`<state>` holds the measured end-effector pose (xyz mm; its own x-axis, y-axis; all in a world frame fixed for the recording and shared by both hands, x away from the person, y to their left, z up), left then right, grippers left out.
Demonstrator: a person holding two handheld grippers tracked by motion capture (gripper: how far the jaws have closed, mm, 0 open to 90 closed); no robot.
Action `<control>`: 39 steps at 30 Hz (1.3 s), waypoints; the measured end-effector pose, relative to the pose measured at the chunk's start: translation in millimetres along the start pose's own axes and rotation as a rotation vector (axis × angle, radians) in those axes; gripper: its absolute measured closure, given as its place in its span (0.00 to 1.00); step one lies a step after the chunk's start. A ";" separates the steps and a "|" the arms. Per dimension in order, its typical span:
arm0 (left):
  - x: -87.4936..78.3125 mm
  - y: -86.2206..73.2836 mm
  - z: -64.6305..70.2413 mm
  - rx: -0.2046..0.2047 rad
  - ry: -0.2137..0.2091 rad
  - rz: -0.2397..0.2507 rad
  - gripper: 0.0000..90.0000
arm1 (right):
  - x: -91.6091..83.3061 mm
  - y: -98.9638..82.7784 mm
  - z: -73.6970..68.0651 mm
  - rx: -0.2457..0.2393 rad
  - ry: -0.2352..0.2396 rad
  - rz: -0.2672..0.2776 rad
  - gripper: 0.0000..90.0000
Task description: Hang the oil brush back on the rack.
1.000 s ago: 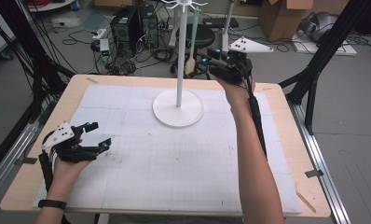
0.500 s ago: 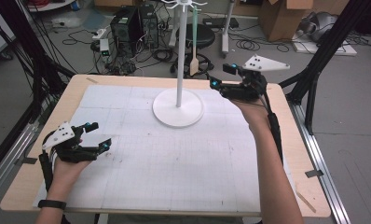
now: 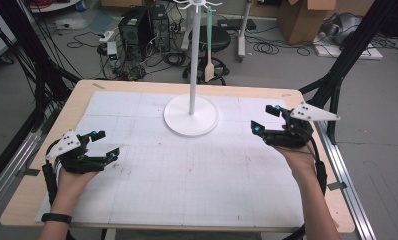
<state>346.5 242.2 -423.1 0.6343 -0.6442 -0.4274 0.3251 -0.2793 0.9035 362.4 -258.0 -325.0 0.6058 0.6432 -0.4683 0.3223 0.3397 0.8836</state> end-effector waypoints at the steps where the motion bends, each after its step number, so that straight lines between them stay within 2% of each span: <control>1: -0.5 0.1 -0.5 -0.002 0.002 0.002 0.17 | -1.9 -4.7 -0.1 0.001 0.001 -0.001 0.23; 6: -3.8 1.4 -3.9 -0.017 0.010 0.026 0.17 | -11.0 -34.5 -2.7 0.013 -0.004 -0.010 0.22; 10: -3.4 1.3 -4.7 -0.017 0.013 0.024 0.17 | -13.7 -58.0 -3.4 0.034 -0.013 -0.021 0.22; 16: -2.0 0.9 -3.2 -0.002 0.021 0.010 0.17 | -11.7 -89.4 -1.7 0.063 -0.018 -0.039 0.20; 20: -2.5 0.9 -4.1 -0.001 0.027 0.010 0.17 | -7.8 -108.6 0.3 0.073 -0.025 -0.083 0.20; 27: 0.4 1.1 -6.6 -0.006 0.040 0.021 0.16 | -11.7 -127.4 3.3 0.065 -0.047 -0.091 0.20; 32: 1.9 1.7 -7.7 0.003 0.058 0.027 0.16 | -10.1 -137.5 8.3 0.084 -0.059 -0.111 0.20; 39: 2.8 1.8 -6.7 0.005 0.064 0.022 0.16 | -8.1 -140.2 10.5 0.087 -0.059 -0.125 0.20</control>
<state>353.6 244.7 -422.9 0.6848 -0.6035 -0.4084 0.3074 -0.2689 0.9128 320.0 -318.1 -445.1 0.5980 0.5573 -0.5761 0.4581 0.3522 0.8162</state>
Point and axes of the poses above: each handheld gripper's, and its own axes: x roughly forward along the jaws, y roughly out of its top, z roughly to its right, the point moved 6 cm from there along x, roughly forward along the jaws, and after that the axes turned 15 degrees about -z, right-handed, at the moved point
